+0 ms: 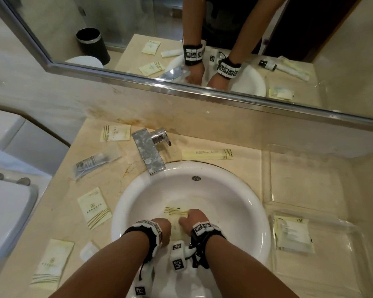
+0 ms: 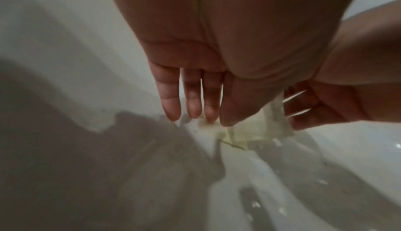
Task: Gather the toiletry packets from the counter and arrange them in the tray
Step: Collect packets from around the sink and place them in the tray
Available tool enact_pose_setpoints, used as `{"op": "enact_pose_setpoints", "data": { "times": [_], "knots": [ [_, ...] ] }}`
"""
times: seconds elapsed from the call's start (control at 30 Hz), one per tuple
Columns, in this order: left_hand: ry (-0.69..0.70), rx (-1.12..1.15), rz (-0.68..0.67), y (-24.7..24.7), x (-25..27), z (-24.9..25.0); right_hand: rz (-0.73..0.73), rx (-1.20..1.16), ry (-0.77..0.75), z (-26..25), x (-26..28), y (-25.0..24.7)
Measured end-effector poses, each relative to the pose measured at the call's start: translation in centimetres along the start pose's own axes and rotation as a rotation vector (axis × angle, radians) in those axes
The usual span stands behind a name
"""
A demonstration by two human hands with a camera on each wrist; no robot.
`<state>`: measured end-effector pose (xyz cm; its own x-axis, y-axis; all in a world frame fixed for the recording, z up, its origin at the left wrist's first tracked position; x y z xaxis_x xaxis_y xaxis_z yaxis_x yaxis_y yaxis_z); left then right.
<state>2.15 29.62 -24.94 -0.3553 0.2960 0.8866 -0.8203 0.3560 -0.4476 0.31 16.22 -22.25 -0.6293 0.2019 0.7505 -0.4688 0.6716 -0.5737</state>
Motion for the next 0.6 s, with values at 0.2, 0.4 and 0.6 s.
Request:
{"op": "enact_pose_setpoints", "data": {
  "times": [0.2,0.4,0.6],
  "knots": [
    [-0.016,0.058,0.025,-0.3,2.1,0.1,0.003,-0.091,-0.038,-2.5,0.4,1.7],
    [-0.053,0.198,0.193,-1.5,3.5,-1.5,0.079,-0.267,0.014,-2.6,1.1,2.2],
    [-0.008,0.350,0.458,-4.2,6.6,-3.2,0.202,-0.377,-0.066,-4.3,3.4,-1.2]
  ]
}}
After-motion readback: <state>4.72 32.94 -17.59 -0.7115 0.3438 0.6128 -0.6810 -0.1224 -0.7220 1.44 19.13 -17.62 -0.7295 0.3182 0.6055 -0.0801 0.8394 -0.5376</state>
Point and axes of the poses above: each hand's wrist, its own x-axis away from the middle knuckle, its own y-axis out of the palm, z = x × y, the point moved 7 cm from there along -x, towards the middle knuckle, and after that the axes turned 3 degrees about z, right-handed, at the moved point
